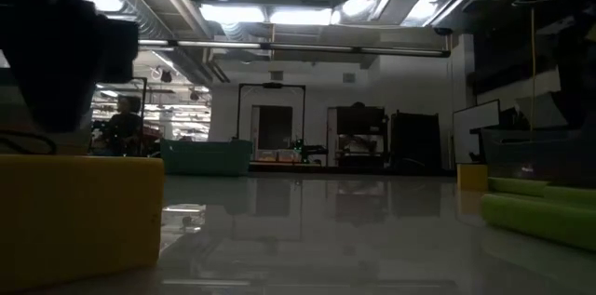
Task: Sort blocks
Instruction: Put the yellow block into the green bin
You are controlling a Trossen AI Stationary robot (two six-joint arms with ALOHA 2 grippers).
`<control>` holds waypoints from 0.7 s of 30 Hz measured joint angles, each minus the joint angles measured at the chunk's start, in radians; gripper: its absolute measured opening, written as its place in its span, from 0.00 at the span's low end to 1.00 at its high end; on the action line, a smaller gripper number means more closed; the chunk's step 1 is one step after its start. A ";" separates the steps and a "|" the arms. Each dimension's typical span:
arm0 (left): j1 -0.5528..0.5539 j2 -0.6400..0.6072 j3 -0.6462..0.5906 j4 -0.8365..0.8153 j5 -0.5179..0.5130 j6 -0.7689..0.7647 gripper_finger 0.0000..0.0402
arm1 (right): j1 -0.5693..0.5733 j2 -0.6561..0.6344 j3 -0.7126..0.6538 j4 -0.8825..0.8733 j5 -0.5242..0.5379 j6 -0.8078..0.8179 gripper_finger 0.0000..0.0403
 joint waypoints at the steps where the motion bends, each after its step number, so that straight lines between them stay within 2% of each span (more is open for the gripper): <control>1: 0.000 0.005 0.000 0.014 0.000 0.000 0.61 | 0.000 0.000 0.000 0.000 0.000 0.000 0.30; 21: 0.005 0.109 0.001 0.046 0.009 -0.020 0.61 | 0.000 0.000 0.000 0.000 0.000 0.000 0.30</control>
